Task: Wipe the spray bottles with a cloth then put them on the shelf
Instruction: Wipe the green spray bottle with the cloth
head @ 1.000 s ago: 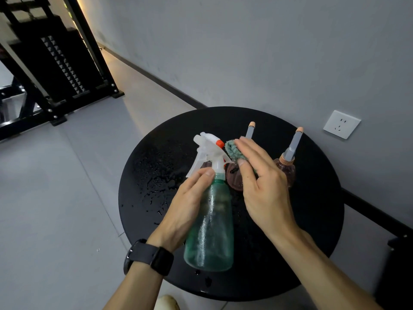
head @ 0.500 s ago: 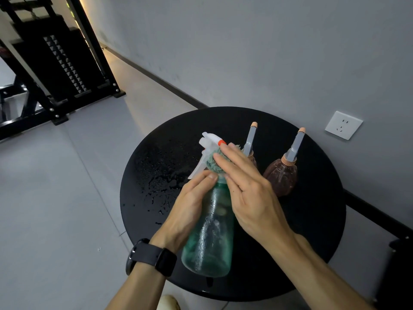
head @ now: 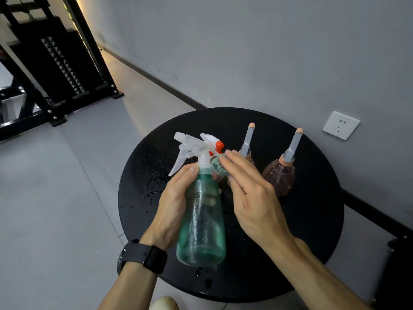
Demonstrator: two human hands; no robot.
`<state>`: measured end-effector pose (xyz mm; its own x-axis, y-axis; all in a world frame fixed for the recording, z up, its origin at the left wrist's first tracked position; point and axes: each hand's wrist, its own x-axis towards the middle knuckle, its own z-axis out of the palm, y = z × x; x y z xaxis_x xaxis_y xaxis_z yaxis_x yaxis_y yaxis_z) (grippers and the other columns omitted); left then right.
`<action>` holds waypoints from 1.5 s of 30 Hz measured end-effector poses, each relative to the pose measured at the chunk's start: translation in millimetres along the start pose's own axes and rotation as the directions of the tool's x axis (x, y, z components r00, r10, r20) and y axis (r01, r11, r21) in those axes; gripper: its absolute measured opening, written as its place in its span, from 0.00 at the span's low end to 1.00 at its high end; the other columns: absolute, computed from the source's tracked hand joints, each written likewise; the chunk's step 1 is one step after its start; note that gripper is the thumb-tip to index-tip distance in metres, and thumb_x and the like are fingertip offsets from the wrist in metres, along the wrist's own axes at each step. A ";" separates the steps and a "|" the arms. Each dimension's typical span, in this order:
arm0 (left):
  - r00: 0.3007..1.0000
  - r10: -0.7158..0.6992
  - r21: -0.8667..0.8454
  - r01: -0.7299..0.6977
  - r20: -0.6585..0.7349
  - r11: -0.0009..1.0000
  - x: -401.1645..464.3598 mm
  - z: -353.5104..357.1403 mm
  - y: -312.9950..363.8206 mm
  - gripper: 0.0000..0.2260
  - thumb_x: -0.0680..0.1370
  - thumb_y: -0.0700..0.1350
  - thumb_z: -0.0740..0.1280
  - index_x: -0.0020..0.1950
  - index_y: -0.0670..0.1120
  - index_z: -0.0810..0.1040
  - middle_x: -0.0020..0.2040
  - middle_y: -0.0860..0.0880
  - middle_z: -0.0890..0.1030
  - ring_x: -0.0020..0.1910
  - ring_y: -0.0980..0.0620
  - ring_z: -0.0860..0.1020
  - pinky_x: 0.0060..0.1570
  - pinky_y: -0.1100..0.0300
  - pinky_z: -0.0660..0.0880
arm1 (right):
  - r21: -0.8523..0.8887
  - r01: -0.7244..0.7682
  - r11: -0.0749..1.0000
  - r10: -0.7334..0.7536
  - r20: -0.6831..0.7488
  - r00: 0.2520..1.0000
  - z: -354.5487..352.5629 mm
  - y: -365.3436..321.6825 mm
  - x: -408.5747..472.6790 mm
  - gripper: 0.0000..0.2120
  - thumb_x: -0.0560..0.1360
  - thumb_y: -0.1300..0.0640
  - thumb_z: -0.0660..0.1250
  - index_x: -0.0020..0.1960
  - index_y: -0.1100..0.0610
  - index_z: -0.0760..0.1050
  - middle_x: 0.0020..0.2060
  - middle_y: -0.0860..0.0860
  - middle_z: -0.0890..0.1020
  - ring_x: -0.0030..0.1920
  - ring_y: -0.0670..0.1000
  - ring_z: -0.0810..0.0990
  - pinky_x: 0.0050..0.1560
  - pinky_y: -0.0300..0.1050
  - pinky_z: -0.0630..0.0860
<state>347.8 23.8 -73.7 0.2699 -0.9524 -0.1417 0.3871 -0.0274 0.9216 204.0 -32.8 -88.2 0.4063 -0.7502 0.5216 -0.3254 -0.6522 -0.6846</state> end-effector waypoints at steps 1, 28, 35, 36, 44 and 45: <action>1.000 0.002 0.015 -0.002 0.002 1.000 -0.1 0.5 -0.4 0.21 0.77 0.52 0.64 0.62 0.38 0.78 0.54 0.28 0.78 0.47 0.38 0.76 0.46 0.48 0.76 | 0.007 -0.001 1.000 0.001 -0.039 0.999 -1.0 -1.3 1.9 0.18 0.80 0.65 0.59 0.70 0.61 0.72 0.71 0.51 0.72 0.73 0.47 0.66 0.72 0.46 0.66; 0.989 0.132 0.475 -0.089 -0.058 0.876 1.2 6.5 -13.9 0.11 0.83 0.54 0.61 0.61 0.57 0.80 0.54 0.54 0.85 0.53 0.57 0.83 0.52 0.59 0.79 | -0.035 0.199 0.979 -0.200 -0.035 0.979 2.3 -16.1 -1.1 0.21 0.76 0.75 0.63 0.67 0.65 0.74 0.70 0.57 0.72 0.74 0.52 0.66 0.73 0.46 0.65; 0.940 0.291 0.709 -0.082 -0.178 0.701 6.0 5.7 -22.8 0.12 0.82 0.55 0.60 0.58 0.52 0.79 0.50 0.56 0.80 0.48 0.61 0.79 0.42 0.65 0.72 | -0.103 0.225 0.969 -0.235 -0.098 0.967 5.1 -22.0 0.1 0.21 0.76 0.75 0.63 0.68 0.66 0.71 0.70 0.59 0.71 0.75 0.55 0.64 0.74 0.49 0.63; 0.933 0.306 0.732 -0.073 -0.191 0.678 5.8 5.9 -23.4 0.10 0.82 0.53 0.61 0.57 0.52 0.78 0.50 0.56 0.79 0.48 0.61 0.78 0.41 0.64 0.71 | -0.114 0.233 0.966 -0.244 -0.093 0.965 7.2 -23.1 -1.2 0.21 0.77 0.74 0.63 0.68 0.66 0.71 0.70 0.59 0.71 0.75 0.56 0.64 0.74 0.48 0.62; 0.909 0.398 0.850 -0.114 -0.119 0.514 0.9 15.5 -23.3 0.13 0.83 0.51 0.61 0.40 0.62 0.65 0.40 0.56 0.71 0.40 0.67 0.73 0.38 0.73 0.67 | -0.161 0.193 0.968 -0.209 -0.090 0.974 10.2 -20.9 2.8 0.19 0.78 0.73 0.62 0.68 0.67 0.71 0.71 0.60 0.69 0.76 0.55 0.62 0.75 0.43 0.58; 0.908 0.399 0.850 -0.108 -0.127 0.516 1.1 15.4 -23.3 0.13 0.83 0.50 0.61 0.40 0.62 0.66 0.40 0.56 0.71 0.41 0.67 0.73 0.38 0.73 0.66 | -0.156 0.182 0.971 -0.196 -0.077 0.978 10.4 -19.4 2.8 0.20 0.77 0.72 0.62 0.68 0.66 0.71 0.71 0.59 0.69 0.76 0.55 0.62 0.75 0.43 0.59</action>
<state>325.6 18.7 -89.8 0.5113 -0.8373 0.1936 -0.5788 -0.1690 0.7978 220.3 -21.0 -78.8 0.3956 -0.6141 0.6829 -0.3748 -0.7868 -0.4905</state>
